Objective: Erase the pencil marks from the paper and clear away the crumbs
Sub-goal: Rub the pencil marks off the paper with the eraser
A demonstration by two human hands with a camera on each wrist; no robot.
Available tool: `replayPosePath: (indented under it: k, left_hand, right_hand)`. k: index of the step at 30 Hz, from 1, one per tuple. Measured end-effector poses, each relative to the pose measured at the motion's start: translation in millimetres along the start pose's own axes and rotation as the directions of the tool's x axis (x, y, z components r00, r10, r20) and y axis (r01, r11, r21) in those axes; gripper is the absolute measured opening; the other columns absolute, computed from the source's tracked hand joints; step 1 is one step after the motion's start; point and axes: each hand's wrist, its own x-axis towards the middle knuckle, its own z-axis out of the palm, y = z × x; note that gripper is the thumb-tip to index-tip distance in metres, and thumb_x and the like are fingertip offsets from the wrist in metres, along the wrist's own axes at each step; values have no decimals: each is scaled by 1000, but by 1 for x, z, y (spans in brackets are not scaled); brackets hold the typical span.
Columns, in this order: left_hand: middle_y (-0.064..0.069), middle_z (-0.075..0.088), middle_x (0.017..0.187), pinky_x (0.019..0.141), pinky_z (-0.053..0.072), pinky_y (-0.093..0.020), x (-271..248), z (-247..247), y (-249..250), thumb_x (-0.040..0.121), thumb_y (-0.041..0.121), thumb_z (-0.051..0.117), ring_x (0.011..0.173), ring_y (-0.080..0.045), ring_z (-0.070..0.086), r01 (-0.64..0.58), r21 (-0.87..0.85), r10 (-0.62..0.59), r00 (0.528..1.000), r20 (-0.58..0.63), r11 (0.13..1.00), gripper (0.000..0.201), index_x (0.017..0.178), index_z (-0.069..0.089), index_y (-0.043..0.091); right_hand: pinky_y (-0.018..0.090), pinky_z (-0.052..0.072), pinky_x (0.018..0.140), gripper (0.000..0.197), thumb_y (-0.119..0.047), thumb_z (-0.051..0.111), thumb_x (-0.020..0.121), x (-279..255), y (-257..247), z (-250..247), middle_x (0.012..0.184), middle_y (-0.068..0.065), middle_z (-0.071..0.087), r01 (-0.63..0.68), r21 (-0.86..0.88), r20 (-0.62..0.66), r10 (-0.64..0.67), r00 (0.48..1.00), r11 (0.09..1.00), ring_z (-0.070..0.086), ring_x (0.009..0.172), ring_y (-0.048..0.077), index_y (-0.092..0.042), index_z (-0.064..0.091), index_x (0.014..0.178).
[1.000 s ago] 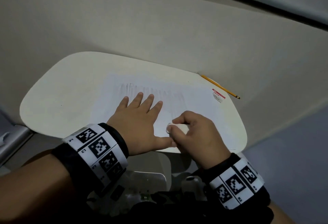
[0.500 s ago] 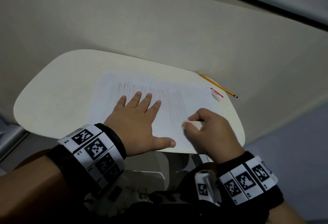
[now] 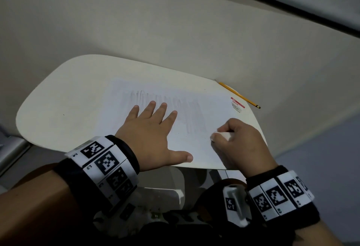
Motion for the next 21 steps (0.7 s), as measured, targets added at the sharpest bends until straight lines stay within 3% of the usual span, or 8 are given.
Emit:
replayPosePath:
  k: [4,6,12,15,18,21]
  left_hand:
    - [0,-15,163,120,-1,-54,-1,-1,1,52,100,2,150,-23,-16,2,1,-2,1000,0,1000,124,154,-13,31]
    - [0,-15,163,120,-1,-54,-1,-2,1,51,100,2,150,-23,-16,4,6,-4,1000,3,1000,124,154,-12,31]
    - [1,-17,163,120,-3,-53,0,-2,1,56,99,7,149,-23,-18,5,1,-5,1000,17,1000,121,154,-14,31]
    - [1,-16,163,120,-2,-53,-1,-2,1,56,99,7,150,-23,-16,4,-1,-4,1000,19,1000,120,154,-13,32]
    - [1,-13,164,120,0,-53,-2,-3,1,52,99,5,150,-23,-12,7,3,-7,1000,10,1000,123,154,-11,32]
    - [1,-12,164,120,0,-54,-2,-2,1,57,99,9,150,-23,-11,7,1,-7,1000,9,1000,120,154,-11,32]
  right_hand:
    - [29,52,68,13,-32,70,81,-11,-22,11,75,-10,64,126,163,93,-142,985,979,62,72,9,-27,59,75]
    - [29,51,69,12,-32,71,81,-17,-24,16,77,-11,66,169,141,138,-188,972,976,62,74,8,-28,60,76]
    - [28,50,66,14,-33,67,82,-2,5,-4,76,-11,64,-34,-15,9,35,999,999,59,75,8,-27,57,73]
    - [28,52,67,15,-31,69,82,-4,-11,1,70,-11,61,50,85,25,-53,998,995,59,69,11,-26,58,73]
    - [25,50,67,15,-31,71,81,-17,-26,16,73,-16,62,192,117,131,-207,970,974,58,70,3,-31,58,73]
    - [25,47,66,15,-34,69,82,-10,-12,10,76,-15,63,98,56,83,-103,991,994,57,72,2,-28,58,74]
